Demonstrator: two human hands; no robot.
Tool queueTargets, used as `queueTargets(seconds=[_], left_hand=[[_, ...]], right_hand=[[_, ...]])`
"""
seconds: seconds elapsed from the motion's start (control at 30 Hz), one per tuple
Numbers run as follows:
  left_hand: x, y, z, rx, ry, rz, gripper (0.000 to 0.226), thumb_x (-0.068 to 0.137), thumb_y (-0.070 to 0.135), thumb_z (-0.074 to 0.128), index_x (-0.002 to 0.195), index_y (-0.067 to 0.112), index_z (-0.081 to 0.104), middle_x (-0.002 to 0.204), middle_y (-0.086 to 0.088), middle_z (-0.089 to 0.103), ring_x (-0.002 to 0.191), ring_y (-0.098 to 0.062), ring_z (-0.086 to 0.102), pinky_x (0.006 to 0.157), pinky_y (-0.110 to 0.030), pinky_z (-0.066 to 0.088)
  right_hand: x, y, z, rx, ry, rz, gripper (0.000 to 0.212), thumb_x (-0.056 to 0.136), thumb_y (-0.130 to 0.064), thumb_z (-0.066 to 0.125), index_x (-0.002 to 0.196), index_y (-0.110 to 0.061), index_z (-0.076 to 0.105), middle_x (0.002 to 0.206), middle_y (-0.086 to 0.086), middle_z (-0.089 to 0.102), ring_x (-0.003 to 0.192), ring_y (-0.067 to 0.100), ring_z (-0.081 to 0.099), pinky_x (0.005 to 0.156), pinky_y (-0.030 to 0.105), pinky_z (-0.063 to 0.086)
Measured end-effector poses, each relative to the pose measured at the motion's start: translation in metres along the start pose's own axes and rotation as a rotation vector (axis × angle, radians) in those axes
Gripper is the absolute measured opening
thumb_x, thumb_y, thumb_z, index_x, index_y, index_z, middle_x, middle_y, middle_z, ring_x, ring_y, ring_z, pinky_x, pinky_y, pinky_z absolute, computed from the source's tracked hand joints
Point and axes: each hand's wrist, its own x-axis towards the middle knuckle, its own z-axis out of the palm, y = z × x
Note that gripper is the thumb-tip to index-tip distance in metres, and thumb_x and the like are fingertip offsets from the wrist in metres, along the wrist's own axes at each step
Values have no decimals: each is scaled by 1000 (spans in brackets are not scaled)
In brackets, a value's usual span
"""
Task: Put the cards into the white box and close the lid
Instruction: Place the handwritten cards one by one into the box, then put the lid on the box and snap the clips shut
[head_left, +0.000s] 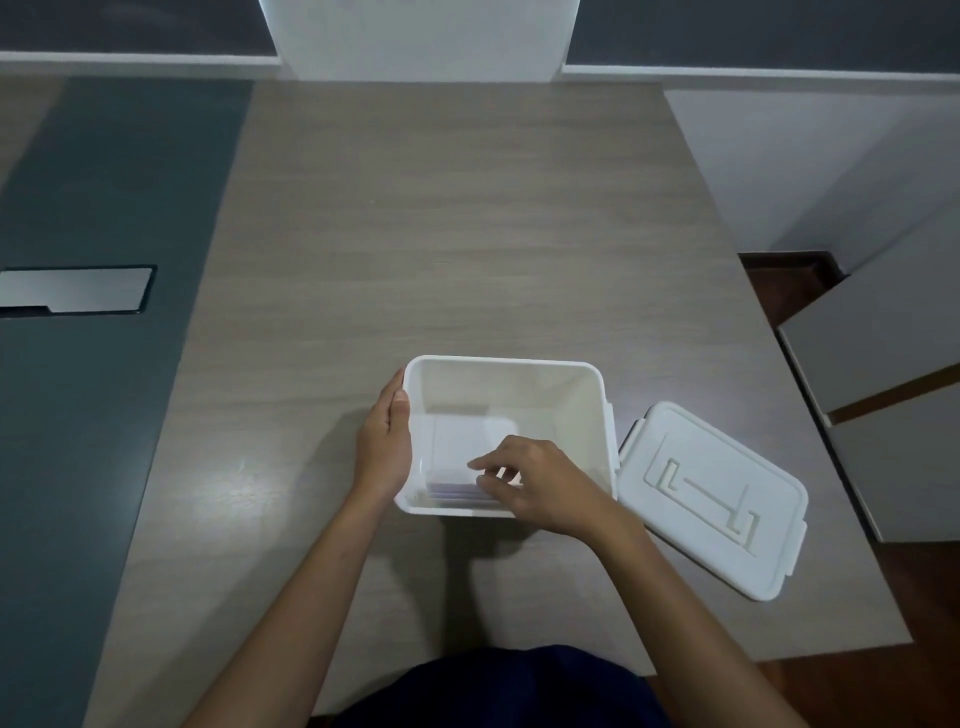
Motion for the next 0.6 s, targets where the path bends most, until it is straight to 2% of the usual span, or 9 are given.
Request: queueTargets(seconds=[0.13, 0.23, 0.33, 0.47, 0.6], left_hand=[[-1, 2, 0, 11, -1, -2, 41, 103, 31, 30, 139, 35, 48, 137, 14, 54, 121, -4, 48, 102, -22, 34], [-1, 3, 0, 23, 0, -1, 42, 102, 31, 30, 140, 34, 48, 137, 14, 54, 123, -4, 49, 104, -23, 35], [0, 2, -1, 47, 1, 4, 42, 102, 31, 30, 139, 35, 48, 134, 14, 55, 121, -5, 50, 103, -24, 36], [0, 3, 0, 64, 0, -1, 42, 102, 31, 30, 140, 34, 48, 130, 16, 55, 117, -6, 50, 98, -24, 37], [0, 7, 3, 110, -1, 35, 42, 102, 27, 31, 141, 30, 47, 136, 11, 53, 120, -7, 48, 103, -28, 38]], right_hand=[[-4, 10, -10, 57, 182, 13, 25, 94, -33, 58, 116, -26, 69, 104, -8, 65, 91, 6, 60, 82, 25, 49], [-8, 22, -22, 68, 414, 54, 24, 95, -31, 59, 117, -27, 66, 115, -7, 63, 106, 8, 53, 91, 22, 45], [-17, 39, -38, 54, 675, 113, 23, 93, -23, 62, 115, -22, 67, 117, -5, 61, 110, 10, 49, 91, 13, 34], [-34, 75, -60, 103, 921, 333, 27, 93, -22, 60, 119, -18, 65, 121, 0, 61, 115, 17, 49, 92, 21, 35], [-52, 118, -62, 198, 993, 609, 32, 93, -24, 59, 124, -16, 61, 129, 7, 57, 122, 24, 46, 98, 32, 38]])
